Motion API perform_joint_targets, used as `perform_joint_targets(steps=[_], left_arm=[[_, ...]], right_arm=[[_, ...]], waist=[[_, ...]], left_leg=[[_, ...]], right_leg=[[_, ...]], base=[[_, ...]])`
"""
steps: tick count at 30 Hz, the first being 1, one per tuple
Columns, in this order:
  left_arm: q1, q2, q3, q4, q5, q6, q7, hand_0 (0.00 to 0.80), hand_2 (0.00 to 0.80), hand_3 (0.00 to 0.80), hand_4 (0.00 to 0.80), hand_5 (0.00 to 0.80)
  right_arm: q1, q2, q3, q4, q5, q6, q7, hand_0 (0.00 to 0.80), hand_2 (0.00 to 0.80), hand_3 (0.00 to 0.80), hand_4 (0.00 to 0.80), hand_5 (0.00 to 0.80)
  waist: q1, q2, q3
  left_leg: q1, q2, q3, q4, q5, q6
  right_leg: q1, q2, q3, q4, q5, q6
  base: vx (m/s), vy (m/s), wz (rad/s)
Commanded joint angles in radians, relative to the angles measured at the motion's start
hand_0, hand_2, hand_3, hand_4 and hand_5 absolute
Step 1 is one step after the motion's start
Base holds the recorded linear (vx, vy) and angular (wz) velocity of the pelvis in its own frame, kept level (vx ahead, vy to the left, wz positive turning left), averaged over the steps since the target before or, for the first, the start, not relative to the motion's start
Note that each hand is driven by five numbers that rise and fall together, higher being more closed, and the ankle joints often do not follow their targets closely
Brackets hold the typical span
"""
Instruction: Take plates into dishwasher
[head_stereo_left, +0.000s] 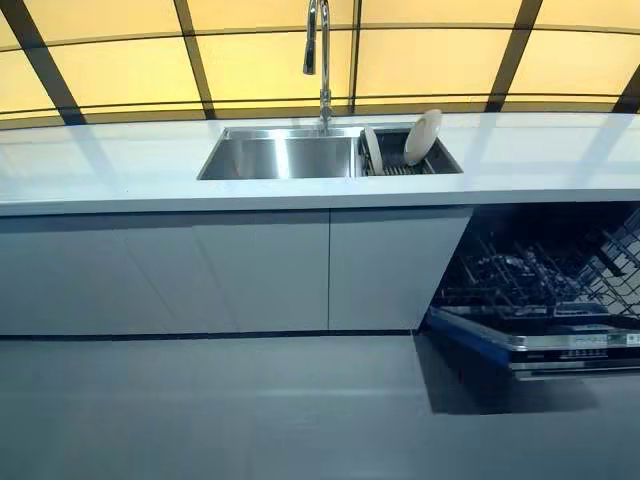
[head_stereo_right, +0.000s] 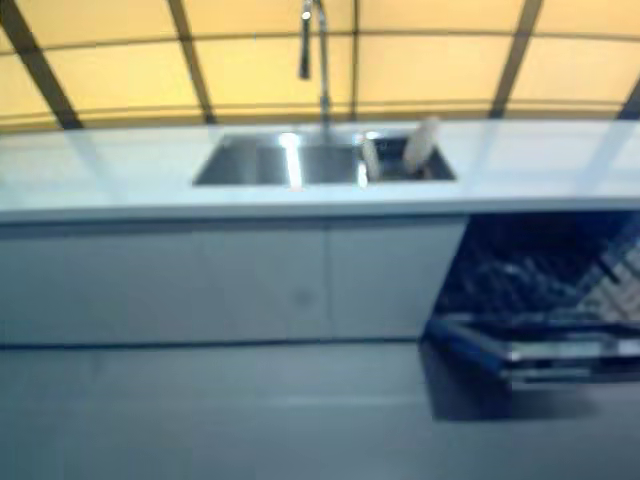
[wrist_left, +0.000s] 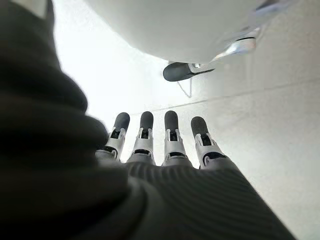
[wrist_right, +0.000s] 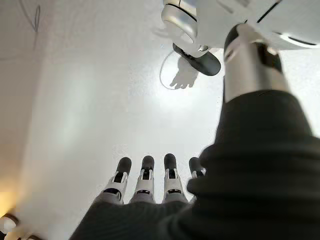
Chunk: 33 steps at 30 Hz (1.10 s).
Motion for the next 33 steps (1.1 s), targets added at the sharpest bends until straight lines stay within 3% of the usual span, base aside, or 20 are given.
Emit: perform_joint_targets(steps=[1,11,18,22,24,25,26,28,30,33], left_arm=[[-0.077,-0.003,0.018,0.044,0.014,-0.017,0.061,0.000,0.000,0.000,0.000,0.000],[-0.077,0.002,0.026,0.029,-0.009,-0.022,0.027,0.000,0.000,0.000,0.000,0.000],[-0.088,-0.008,0.024,0.021,-0.020,-0.022,0.032,0.000,0.000,0.000,0.000,0.000],[-0.089,-0.026,0.051,0.014,-0.075,-0.055,0.064,0.000,0.000,0.000,0.000,0.000],[-0.085,-0.030,0.076,0.018,-0.113,-0.063,0.067,0.000,0.000,0.000,0.000,0.000],[-0.079,-0.032,0.086,0.019,-0.121,-0.069,0.069,0.000,0.000,0.000,0.000,0.000],[-0.063,-0.033,0.101,0.022,-0.123,-0.082,0.062,0.000,0.000,0.000,0.000,0.000],[-0.046,-0.032,0.109,0.024,-0.128,-0.090,0.052,0.000,0.000,0.000,0.000,0.000],[-0.024,-0.035,0.123,0.041,-0.172,-0.091,0.043,0.000,0.000,0.000,0.000,0.000],[-0.007,-0.043,0.153,0.054,-0.219,-0.087,0.052,0.000,0.000,0.000,0.000,0.000]], right_arm=[[-0.054,0.018,0.020,0.051,0.022,-0.011,0.011,0.000,0.000,0.000,0.000,0.000],[-0.057,0.021,0.026,0.041,0.040,-0.011,-0.015,0.000,0.000,0.000,0.000,0.000],[-0.067,0.019,0.026,0.031,0.071,0.000,-0.044,0.000,0.000,0.000,0.000,0.000],[-0.095,0.011,0.027,0.027,0.073,0.023,-0.058,0.000,0.000,0.000,0.000,0.000],[-0.099,0.007,0.031,0.030,0.058,0.038,-0.060,0.000,0.000,0.000,0.000,0.000],[-0.100,0.005,0.030,0.034,0.059,0.046,-0.059,0.000,0.000,0.000,0.000,0.000],[-0.101,0.000,0.025,0.045,0.051,0.050,-0.052,0.000,0.000,0.000,0.000,0.000],[-0.098,-0.001,0.015,0.057,0.037,0.049,-0.052,0.000,0.000,0.000,0.000,0.000],[-0.088,-0.001,0.010,0.065,0.047,0.052,-0.067,0.000,0.000,0.000,0.000,0.000],[-0.071,-0.006,-0.006,0.074,0.045,0.047,-0.068,0.000,0.000,0.000,0.000,0.000]], waist=[[0.004,-0.036,0.044],[0.003,-0.037,0.053],[-0.008,-0.033,0.071],[-0.006,-0.070,0.112],[0.017,-0.073,0.142],[0.030,-0.062,0.155],[0.050,-0.039,0.172],[0.075,-0.017,0.188],[0.116,0.005,0.196],[0.134,0.012,0.192]], left_leg=[[-0.027,-0.093,0.066,0.003,-0.008,0.076],[-0.024,-0.086,0.065,0.003,-0.005,0.074],[-0.027,-0.070,0.065,0.034,0.001,0.065],[-0.150,-0.077,0.106,0.373,-0.058,0.075],[-0.265,-0.096,0.098,0.477,-0.003,0.074],[-0.311,-0.101,0.096,0.465,0.032,0.064],[-0.368,-0.092,0.097,0.408,0.113,0.039],[-0.409,-0.076,0.090,0.330,0.203,0.015],[-0.478,-0.056,0.059,0.173,0.327,-0.021],[-0.505,-0.037,0.072,0.112,0.346,-0.035]], right_leg=[[0.013,0.005,0.058,0.050,-0.062,0.048],[0.015,0.019,0.058,0.050,-0.067,0.040],[0.002,0.044,0.070,0.077,-0.085,0.013],[-0.030,0.011,0.068,0.121,-0.082,-0.023],[-0.023,0.014,0.086,0.140,-0.087,-0.035],[-0.012,0.027,0.098,0.143,-0.092,-0.034],[0.013,0.051,0.122,0.142,-0.103,-0.030],[0.051,0.073,0.148,0.138,-0.118,-0.031],[0.128,0.089,0.199,0.131,-0.147,-0.029],[0.186,0.075,0.224,0.151,-0.205,-0.022]], base=[[0.000,0.000,0.00],[-0.009,-0.042,0.00],[-0.015,-0.072,0.00],[-0.007,-0.055,0.09],[0.106,-0.030,0.11],[0.248,0.060,-0.09],[0.322,0.099,-0.23],[0.378,0.118,-0.32],[0.505,0.140,-0.41],[0.379,0.140,-0.19]])
